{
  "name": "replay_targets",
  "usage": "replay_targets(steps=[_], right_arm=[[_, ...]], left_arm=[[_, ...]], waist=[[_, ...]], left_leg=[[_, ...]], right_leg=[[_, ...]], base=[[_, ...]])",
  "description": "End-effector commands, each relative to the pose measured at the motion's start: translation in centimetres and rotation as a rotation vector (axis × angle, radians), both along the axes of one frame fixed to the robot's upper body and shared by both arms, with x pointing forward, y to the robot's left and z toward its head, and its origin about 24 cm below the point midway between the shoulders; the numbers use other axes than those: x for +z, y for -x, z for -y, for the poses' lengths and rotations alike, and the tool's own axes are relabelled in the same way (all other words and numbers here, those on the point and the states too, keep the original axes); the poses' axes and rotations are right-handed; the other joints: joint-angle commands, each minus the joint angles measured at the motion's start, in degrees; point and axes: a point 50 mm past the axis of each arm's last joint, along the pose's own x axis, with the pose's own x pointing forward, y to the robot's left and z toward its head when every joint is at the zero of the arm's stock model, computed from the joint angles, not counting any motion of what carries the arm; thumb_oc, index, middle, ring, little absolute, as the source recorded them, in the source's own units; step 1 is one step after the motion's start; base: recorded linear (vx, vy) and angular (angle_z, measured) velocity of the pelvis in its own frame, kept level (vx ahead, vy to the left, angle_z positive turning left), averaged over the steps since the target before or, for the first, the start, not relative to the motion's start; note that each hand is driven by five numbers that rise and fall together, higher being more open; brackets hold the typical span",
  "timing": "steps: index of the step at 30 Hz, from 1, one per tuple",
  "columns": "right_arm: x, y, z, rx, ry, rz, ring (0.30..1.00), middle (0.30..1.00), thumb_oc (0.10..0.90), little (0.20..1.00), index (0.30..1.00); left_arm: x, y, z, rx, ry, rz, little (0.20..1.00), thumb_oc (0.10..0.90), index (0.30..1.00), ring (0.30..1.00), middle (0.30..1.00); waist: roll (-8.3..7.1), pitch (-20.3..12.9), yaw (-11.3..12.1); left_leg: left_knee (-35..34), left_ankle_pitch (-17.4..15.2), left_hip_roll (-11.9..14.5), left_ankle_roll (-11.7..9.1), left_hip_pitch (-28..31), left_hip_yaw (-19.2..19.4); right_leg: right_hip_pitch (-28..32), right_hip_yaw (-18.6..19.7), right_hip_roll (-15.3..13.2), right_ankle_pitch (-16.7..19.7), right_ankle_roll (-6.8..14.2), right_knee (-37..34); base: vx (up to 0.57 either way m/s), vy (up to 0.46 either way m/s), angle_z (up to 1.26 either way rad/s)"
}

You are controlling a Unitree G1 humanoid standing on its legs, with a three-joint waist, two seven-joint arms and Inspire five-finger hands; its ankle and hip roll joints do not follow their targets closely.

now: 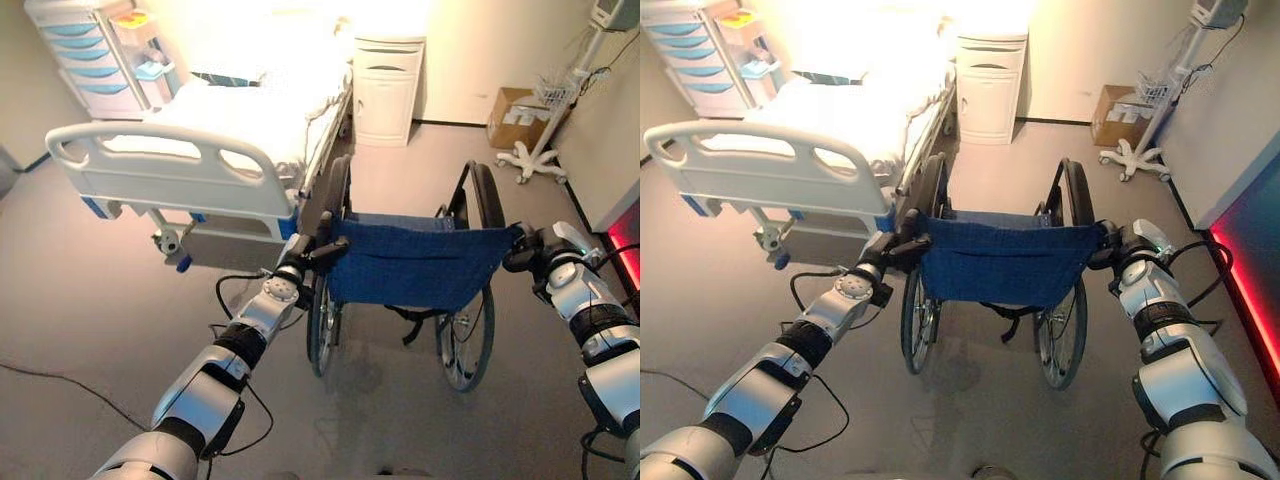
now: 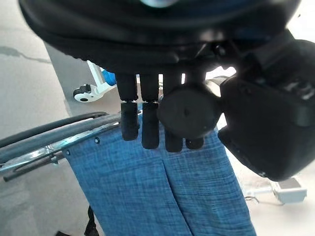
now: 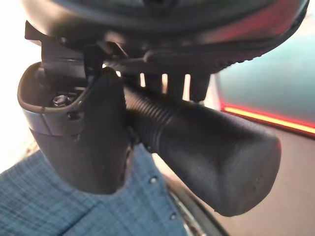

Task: Push the wheelchair next to the bed

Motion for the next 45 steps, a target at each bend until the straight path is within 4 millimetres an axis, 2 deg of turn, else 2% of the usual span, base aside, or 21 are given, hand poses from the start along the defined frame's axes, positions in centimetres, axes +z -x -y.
replay_targets(steps=[1,3,4,6,8,12,13,16,20,21,22,24,26,27,29,31,34,37,40,43,45], right_arm=[[-0.3,-3.1,-10.0,0.404,-0.052,0.058,0.300,0.300,0.400,0.300,0.300],[0.1,-3.4,-10.7,0.421,-0.064,0.048,0.300,0.300,0.400,0.300,0.300],[0.3,-3.6,-10.9,0.435,-0.071,0.040,0.300,0.300,0.400,0.300,0.300],[0.4,-3.9,-11.4,0.454,-0.079,0.019,0.300,0.300,0.400,0.300,0.300],[-0.2,-3.8,-11.9,0.456,-0.132,-0.016,0.300,0.300,0.400,0.300,0.300],[-1.8,-3.3,-12.9,0.481,-0.149,-0.053,0.300,0.300,0.400,0.300,0.300],[-2.4,-3.2,-13.5,0.488,-0.165,-0.052,0.300,0.300,0.400,0.300,0.300],[-2.5,-3.4,-14.3,0.491,-0.179,-0.045,0.300,0.300,0.400,0.300,0.300],[-3.3,-3.0,-14.2,0.498,-0.193,-0.054,0.300,0.300,0.400,0.300,0.300],[-3.4,-2.9,-14.2,0.500,-0.192,-0.055,0.300,0.300,0.400,0.300,0.300],[-3.4,-2.9,-14.2,0.510,-0.189,-0.059,0.300,0.300,0.400,0.300,0.300],[-3.2,-2.9,-14.2,0.510,-0.185,-0.057,0.300,0.300,0.400,0.300,0.300],[-3.1,-2.9,-13.8,0.493,-0.190,-0.051,0.300,0.300,0.400,0.300,0.300],[-3.0,-2.9,-13.8,0.492,-0.190,-0.051,0.300,0.300,0.400,0.300,0.300],[-2.4,-3.1,-13.3,0.468,-0.189,-0.035,0.300,0.300,0.400,0.300,0.300],[-2.0,-3.2,-13.0,0.452,-0.194,-0.027,0.300,0.300,0.400,0.300,0.300],[-1.6,-3.4,-13.4,0.448,-0.209,-0.031,0.300,0.300,0.400,0.300,0.300],[-1.1,-3.6,-13.5,0.467,-0.222,-0.034,0.300,0.300,0.400,0.300,0.300],[-1.1,-3.6,-13.9,0.487,-0.223,-0.055,0.300,0.300,0.400,0.300,0.300],[-1.5,-3.3,-13.6,0.481,-0.219,-0.076,0.300,0.300,0.400,0.300,0.300],[-1.7,-3.2,-13.4,0.471,-0.216,-0.073,0.300,0.300,0.400,0.300,0.300]], left_arm=[[-4.1,2.4,-2.9,0.040,-0.154,-0.163,0.300,0.400,0.300,0.300,0.300],[-4.0,2.6,-2.9,0.047,-0.151,-0.153,0.300,0.400,0.300,0.300,0.300],[-3.9,2.5,-3.0,0.050,-0.147,-0.145,0.300,0.400,0.300,0.300,0.300],[-3.6,2.4,-3.0,0.057,-0.141,-0.141,0.300,0.400,0.300,0.300,0.300],[-3.8,2.4,-3.5,0.080,-0.127,-0.159,0.300,0.400,0.300,0.300,0.300],[-4.1,2.3,-3.8,0.098,-0.124,-0.181,0.300,0.400,0.300,0.300,0.300],[-4.2,2.1,-3.6,0.110,-0.127,-0.194,0.300,0.400,0.300,0.300,0.300],[-4.1,1.7,-3.2,0.120,-0.116,-0.199,0.300,0.400,0.300,0.300,0.300],[-4.7,1.9,-2.2,0.121,-0.109,-0.214,0.300,0.400,0.300,0.300,0.300],[-4.8,2.0,-2.1,0.121,-0.108,-0.217,0.300,0.400,0.300,0.300,0.300],[-4.9,2.0,-1.7,0.121,-0.102,-0.220,0.300,0.400,0.300,0.300,0.300],[-4.8,2.0,-1.3,0.112,-0.102,-0.213,0.300,0.400,0.300,0.300,0.300],[-4.3,1.6,-1.2,0.093,-0.113,-0.198,0.300,0.400,0.300,0.300,0.300],[-4.3,1.6,-1.2,0.091,-0.114,-0.196,0.300,0.400,0.300,0.300,0.300],[-3.3,1.0,-0.9,0.065,-0.115,-0.166,0.300,0.400,0.300,0.300,0.300],[-3.0,0.8,-0.5,0.052,-0.108,-0.157,0.300,0.400,0.300,0.300,0.300],[-3.2,1.0,0.1,0.043,-0.120,-0.159,0.300,0.400,0.300,0.300,0.300],[-3.7,1.4,0.2,0.069,-0.126,-0.165,0.300,0.400,0.300,0.300,0.300],[-4.0,1.6,-0.2,0.080,-0.130,-0.191,0.300,0.400,0.300,0.300,0.300],[-3.8,1.6,-0.6,0.093,-0.138,-0.186,0.300,0.400,0.300,0.300,0.300],[-3.2,1.1,-0.5,0.090,-0.139,-0.174,0.300,0.400,0.300,0.300,0.300]], waist=[[2.41,6.92,8.21],[3.46,7.17,10.81],[3.77,7.14,11.62],[4.00,6.45,12.16],[3.46,4.97,12.07],[2.35,3.30,11.94],[1.38,1.63,12.18],[0.66,0.14,11.96],[0.82,-1.01,9.83],[0.81,-1.11,9.54],[1.17,-0.82,8.35],[2.56,0.26,6.63],[1.42,2.42,5.33],[1.31,2.82,5.14],[0.39,4.62,3.81],[0.33,5.02,3.34],[-0.50,4.91,3.05],[-1.06,3.67,2.01],[-0.84,3.20,1.27],[-0.21,3.26,0.29],[-0.04,3.36,-0.21]], left_leg=[[-10.29,7.52,-6.10,2.93,-5.86,2.39],[-16.28,11.78,-7.11,2.77,-8.37,2.22],[-18.19,12.00,-7.32,2.92,-8.57,2.42],[-18.89,10.34,-7.13,4.11,-7.64,4.28],[-15.38,8.05,-7.43,5.66,-6.55,4.63],[-14.25,5.07,-7.28,7.72,-4.07,5.30],[-15.19,4.41,-7.85,8.79,-2.53,4.74],[-15.47,3.69,-8.30,10.18,-2.01,4.45],[-16.03,2.50,-8.76,10.77,0.76,2.65],[-15.99,2.24,-8.76,10.77,1.27,2.42],[-15.82,1.31,-8.51,10.79,3.63,1.28],[-15.52,-0.72,-7.10,10.68,7.05,-0.60],[-13.32,-4.17,-7.57,10.98,8.75,-2.16],[-12.90,-4.70,-7.58,10.98,9.02,-2.37],[-10.31,-8.34,-7.22,10.33,10.25,-4.90],[-9.43,-9.79,-6.52,9.71,11.00,-5.82],[-7.20,-12.38,-4.96,8.52,12.12,-6.41],[-6.91,-13.20,-1.75,6.52,14.87,-5.78],[-7.00,-12.23,0.36,5.03,16.62,-5.04],[-5.59,-3.44,4.84,3.05,16.32,-1.98],[-4.49,-0.23,6.33,2.44,15.98,-0.12]], right_leg=[[3.15,7.97,5.02,5.76,2.79,-0.42],[5.86,9.79,6.80,4.63,2.49,-0.96],[6.51,10.07,7.19,3.80,2.44,-0.58],[6.89,9.91,7.21,1.75,2.43,0.89],[6.99,9.75,6.84,0.69,2.75,2.19],[7.23,9.18,5.37,1.12,4.24,5.18],[8.08,8.69,4.18,3.14,5.84,6.99],[6.79,8.86,2.74,7.47,8.02,14.22],[1.61,11.68,3.25,13.09,9.53,24.00],[0.73,11.43,2.64,13.63,9.50,23.82],[-3.34,10.97,0.48,13.89,9.05,22.75],[-12.21,11.00,-1.25,14.47,7.92,20.62],[-16.51,11.65,-4.96,18.36,8.42,14.85],[-16.58,11.66,-5.31,18.78,8.52,14.02],[-18.52,12.93,-7.88,18.75,9.59,0.57],[-17.91,13.42,-8.54,18.94,10.35,-5.03],[-17.05,13.61,-9.42,19.53,10.79,-5.13],[-15.70,13.37,-7.80,17.42,10.60,-1.38],[-16.17,13.31,-6.62,15.99,9.74,4.25],[-14.07,10.17,-4.65,14.68,7.31,3.42],[-12.84,8.34,-3.71,14.01,6.09,2.60]], base=[[0.40,-0.066,-0.34],[0.36,0.003,-1.05],[0.29,0.047,-1.46],[0.27,0.078,-1.59],[0.35,0.120,-1.09],[0.36,0.089,-0.14],[0.31,0.071,0.49],[0.29,0.086,0.04],[0.28,0.066,-0.03],[0.42,0.011,-0.04],[0.37,-0.032,-0.30],[0.37,-0.132,-0.18],[0.29,-0.234,0.15],[0.32,-0.290,0.44],[0.42,-0.340,0.73],[0.40,-0.303,0.66],[0.48,-0.443,0.93],[0.44,-0.411,0.11],[0.38,-0.312,0.59],[0.39,-0.404,0.83],[0.31,-0.367,0.61]])
